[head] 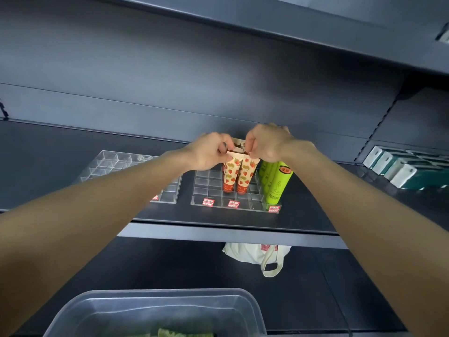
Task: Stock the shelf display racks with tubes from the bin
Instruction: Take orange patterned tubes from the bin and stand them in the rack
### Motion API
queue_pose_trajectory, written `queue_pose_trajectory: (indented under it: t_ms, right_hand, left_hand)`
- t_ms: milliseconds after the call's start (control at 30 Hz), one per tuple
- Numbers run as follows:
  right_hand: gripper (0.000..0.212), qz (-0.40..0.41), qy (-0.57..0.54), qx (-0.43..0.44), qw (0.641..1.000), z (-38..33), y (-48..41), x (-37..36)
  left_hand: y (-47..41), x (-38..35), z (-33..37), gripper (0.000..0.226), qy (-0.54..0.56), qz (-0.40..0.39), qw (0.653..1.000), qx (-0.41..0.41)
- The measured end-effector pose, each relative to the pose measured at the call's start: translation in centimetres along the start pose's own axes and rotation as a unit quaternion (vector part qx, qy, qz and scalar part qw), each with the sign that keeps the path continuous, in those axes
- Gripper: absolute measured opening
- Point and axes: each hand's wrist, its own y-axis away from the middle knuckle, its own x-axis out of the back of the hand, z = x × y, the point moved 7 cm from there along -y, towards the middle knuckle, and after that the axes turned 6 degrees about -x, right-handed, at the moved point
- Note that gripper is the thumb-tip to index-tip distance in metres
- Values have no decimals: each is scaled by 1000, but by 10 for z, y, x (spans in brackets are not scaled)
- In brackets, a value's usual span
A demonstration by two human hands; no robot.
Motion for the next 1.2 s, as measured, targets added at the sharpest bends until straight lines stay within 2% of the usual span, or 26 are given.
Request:
queue_pose_trajectory:
  t_ms: [200, 367, 467, 633, 900, 1067, 1200]
  right_hand:
    - [17, 8, -53, 10, 998, -12, 24, 20]
    - [12, -13, -147, 24, 989, -34, 78, -8]
    - [10, -59, -173, 39, 982, -51, 123, -57]
    - [15, -183, -230, 7, 956, -71, 198, -172]
    - [24, -325, -250, -51, 911, -78, 276, -325]
    - [51, -371, -243, -79, 893, -83, 292, -372]
    - [53, -419, -276, -114, 858, -83, 293, -400]
  left_hand:
    - [27, 30, 23, 25, -51, 12, 999, -8]
    - [94, 17, 29, 18, -122, -42, 992, -5]
    - [149, -19, 10, 16, -106, -82, 991, 18]
    - [239, -97, -42, 17, -64, -169, 980, 84]
    - [342, -204, -106, 14, 49, -218, 956, 191]
    - [367, -243, -118, 25, 25, -187, 961, 201]
    - [366, -262, -116, 34, -2, -198, 968, 156]
